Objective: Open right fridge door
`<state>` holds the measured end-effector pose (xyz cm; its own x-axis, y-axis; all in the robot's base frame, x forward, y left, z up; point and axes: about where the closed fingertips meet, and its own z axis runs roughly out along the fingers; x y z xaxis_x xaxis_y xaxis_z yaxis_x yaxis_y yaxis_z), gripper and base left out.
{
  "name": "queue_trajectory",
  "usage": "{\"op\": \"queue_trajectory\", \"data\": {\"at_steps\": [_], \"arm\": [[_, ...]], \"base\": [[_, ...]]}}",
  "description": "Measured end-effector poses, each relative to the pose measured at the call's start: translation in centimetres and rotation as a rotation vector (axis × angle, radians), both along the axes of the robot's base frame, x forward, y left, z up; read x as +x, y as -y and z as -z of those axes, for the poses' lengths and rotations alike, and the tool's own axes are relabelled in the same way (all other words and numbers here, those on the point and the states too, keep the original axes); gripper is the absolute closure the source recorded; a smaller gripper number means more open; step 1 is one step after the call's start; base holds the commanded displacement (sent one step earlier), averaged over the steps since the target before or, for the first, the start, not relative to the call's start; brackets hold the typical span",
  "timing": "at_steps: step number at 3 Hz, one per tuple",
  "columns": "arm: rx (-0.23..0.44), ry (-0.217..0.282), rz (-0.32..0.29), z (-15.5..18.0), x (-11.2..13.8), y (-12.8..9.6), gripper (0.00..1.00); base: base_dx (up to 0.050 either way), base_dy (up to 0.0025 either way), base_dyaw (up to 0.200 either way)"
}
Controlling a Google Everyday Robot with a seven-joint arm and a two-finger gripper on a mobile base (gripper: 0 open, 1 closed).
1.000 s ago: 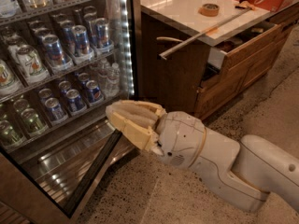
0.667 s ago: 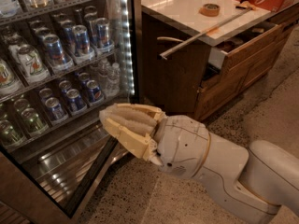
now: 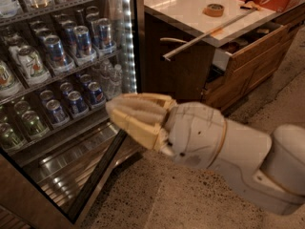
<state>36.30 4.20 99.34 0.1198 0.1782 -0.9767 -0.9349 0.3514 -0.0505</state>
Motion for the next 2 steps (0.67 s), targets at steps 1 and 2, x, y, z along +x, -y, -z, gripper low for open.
{"op": "queue_trajectory", "data": {"at_steps": [1,2], "arm": [[-0.082,-0.029,-0.051,-0.1,3.3,2.1,1.00],[-0.125,-0.095,-0.074,1.8,4.7,2.0,1.00]], "base": [[0.000,0.00000,0.000],[0.000,0.00000,0.000]]}}
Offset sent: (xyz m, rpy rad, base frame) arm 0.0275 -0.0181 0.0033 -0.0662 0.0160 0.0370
